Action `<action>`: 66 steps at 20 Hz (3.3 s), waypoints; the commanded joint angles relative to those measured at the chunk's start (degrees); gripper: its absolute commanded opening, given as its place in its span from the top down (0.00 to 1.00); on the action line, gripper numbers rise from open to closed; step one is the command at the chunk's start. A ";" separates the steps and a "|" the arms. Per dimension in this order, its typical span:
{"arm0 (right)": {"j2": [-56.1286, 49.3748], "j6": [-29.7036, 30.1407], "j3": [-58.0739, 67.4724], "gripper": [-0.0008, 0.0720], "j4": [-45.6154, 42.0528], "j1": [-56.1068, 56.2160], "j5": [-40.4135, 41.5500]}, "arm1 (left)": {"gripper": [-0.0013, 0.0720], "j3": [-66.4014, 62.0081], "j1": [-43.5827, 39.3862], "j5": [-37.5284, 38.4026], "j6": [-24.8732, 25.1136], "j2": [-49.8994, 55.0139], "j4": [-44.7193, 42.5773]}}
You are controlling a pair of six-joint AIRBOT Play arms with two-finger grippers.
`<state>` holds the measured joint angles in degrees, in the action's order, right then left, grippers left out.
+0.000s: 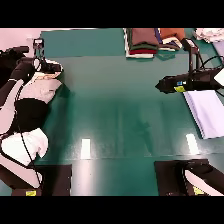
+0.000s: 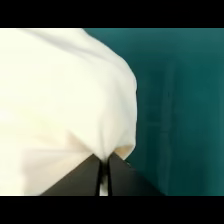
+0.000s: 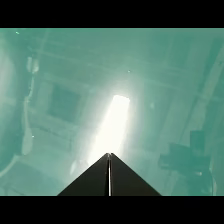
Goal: Fold the shirts.
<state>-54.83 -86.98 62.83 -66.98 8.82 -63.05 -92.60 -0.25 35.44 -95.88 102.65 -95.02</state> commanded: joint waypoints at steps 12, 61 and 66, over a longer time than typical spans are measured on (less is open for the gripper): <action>3.82 0.04 25.00 0.97 -2.38 -0.09 2.84 | 0.95 -20.33 -14.73 17.11 18.64 -35.08 -0.26; 4.35 -1.77 9.25 0.97 -5.07 -10.51 -18.84 | 0.95 0.39 -0.52 28.09 21.38 -9.51 45.55; 7.74 -0.48 -25.24 0.31 0.20 -20.41 -17.11 | 0.95 -1.31 -0.52 26.77 21.40 -14.69 41.09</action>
<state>-48.64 -88.79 54.59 -70.63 -6.98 -80.75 -92.40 -0.99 62.22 -74.48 90.11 -51.64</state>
